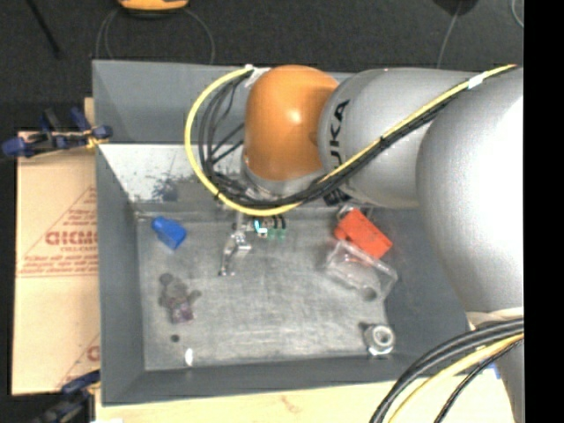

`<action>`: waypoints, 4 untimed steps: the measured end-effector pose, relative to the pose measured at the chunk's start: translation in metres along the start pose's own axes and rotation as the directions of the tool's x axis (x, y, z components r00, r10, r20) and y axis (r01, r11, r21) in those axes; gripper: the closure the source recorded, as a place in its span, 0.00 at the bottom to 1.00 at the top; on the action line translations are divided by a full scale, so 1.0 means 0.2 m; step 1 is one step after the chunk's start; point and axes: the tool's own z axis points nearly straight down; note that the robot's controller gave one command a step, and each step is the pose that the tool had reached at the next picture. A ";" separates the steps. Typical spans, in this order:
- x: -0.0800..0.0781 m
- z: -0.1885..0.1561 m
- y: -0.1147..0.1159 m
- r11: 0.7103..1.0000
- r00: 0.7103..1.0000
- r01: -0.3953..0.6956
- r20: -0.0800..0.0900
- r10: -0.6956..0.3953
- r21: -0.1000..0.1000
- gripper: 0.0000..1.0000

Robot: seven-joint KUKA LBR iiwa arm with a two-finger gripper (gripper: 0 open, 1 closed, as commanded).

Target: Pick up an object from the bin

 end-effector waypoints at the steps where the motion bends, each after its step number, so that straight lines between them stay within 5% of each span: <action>1: -0.18 0.38 0.22 0.991 0.991 0.135 0.014 -0.135 0.001 0.00; 2: -0.17 0.24 0.43 0.830 0.830 -0.558 0.007 0.558 -0.006 0.00; 3: -0.18 0.17 0.37 0.654 0.654 -0.757 0.007 0.757 -0.008 0.00; 4: -0.21 0.38 0.37 0.414 0.414 -0.910 0.004 0.910 -0.010 0.00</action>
Offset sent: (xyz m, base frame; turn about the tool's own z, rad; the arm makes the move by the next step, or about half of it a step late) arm 0.0328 0.0450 -0.0790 -0.1366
